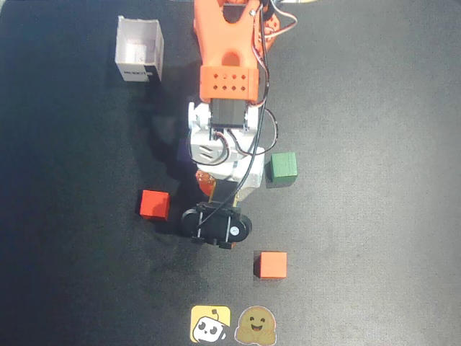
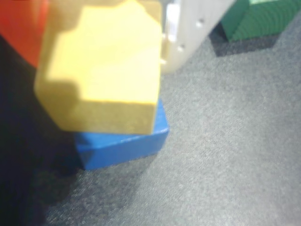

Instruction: Put the yellow cube on top of the blue cube.

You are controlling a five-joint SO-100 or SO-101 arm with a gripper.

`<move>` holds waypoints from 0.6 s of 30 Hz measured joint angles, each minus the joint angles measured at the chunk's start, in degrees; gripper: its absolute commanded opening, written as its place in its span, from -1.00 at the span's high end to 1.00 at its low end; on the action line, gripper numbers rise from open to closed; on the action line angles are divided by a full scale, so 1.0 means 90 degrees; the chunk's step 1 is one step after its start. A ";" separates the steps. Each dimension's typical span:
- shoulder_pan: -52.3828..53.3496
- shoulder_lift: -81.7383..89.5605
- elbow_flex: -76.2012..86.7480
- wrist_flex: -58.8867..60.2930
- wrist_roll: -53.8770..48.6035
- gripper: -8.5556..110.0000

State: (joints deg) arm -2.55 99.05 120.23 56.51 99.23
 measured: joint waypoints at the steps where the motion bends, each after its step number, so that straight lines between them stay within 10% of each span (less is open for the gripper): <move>1: 0.0000 0.0000 0.0000 0.0000 0.0000 0.61; 18: 0.0000 0.0146 0.0039 -0.0059 0.0049 0.45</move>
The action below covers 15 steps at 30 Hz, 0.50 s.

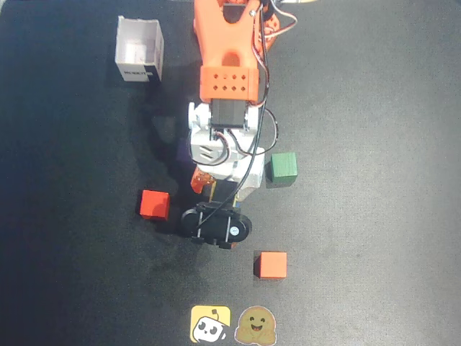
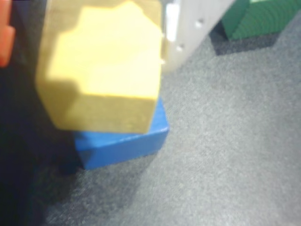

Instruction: Put the yellow cube on top of the blue cube.

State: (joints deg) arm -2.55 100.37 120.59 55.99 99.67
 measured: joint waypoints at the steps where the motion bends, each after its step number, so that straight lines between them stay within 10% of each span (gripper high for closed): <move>1: 0.0000 0.0098 0.0000 0.0000 0.0010 0.45; 15: -0.0068 0.1504 0.0488 -0.0098 -0.0088 0.56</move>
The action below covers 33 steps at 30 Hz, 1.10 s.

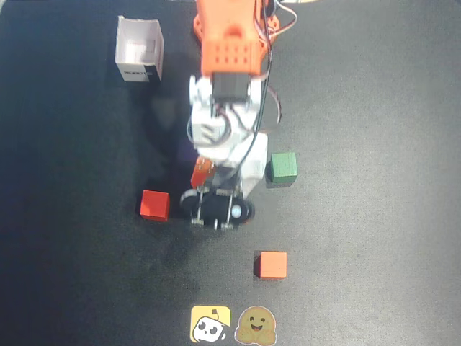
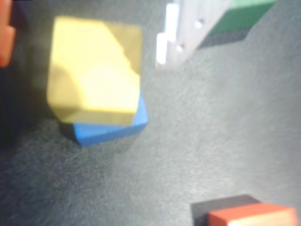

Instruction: Put the yellow cube on top of the blue cube.

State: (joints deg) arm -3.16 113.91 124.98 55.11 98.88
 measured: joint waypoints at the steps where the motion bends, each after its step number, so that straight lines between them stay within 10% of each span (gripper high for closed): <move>1: 0.0000 0.0234 0.0127 0.0000 -0.0098 0.63; 33: 0.0146 0.6963 0.4355 0.0889 -0.1660 0.85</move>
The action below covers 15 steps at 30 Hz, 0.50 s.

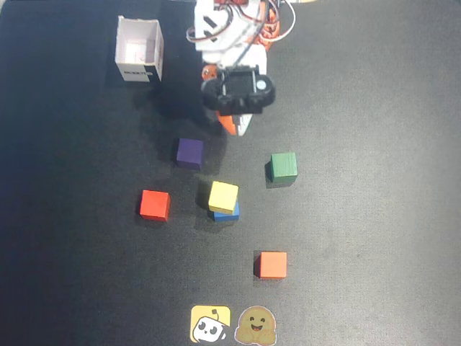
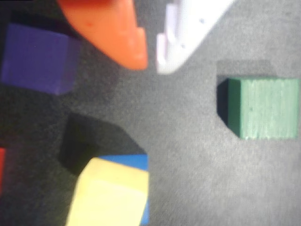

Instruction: Put the yellow cube on top of the blue cube.

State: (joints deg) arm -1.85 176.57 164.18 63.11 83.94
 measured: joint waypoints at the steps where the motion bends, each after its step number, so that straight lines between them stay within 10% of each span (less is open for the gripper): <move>1: 0.0000 0.0000 0.0059 -0.0049 -0.0020 0.85; 15: 0.0000 0.0000 0.0078 0.0625 -0.0225 0.85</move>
State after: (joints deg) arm -1.85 176.57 164.88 68.73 81.91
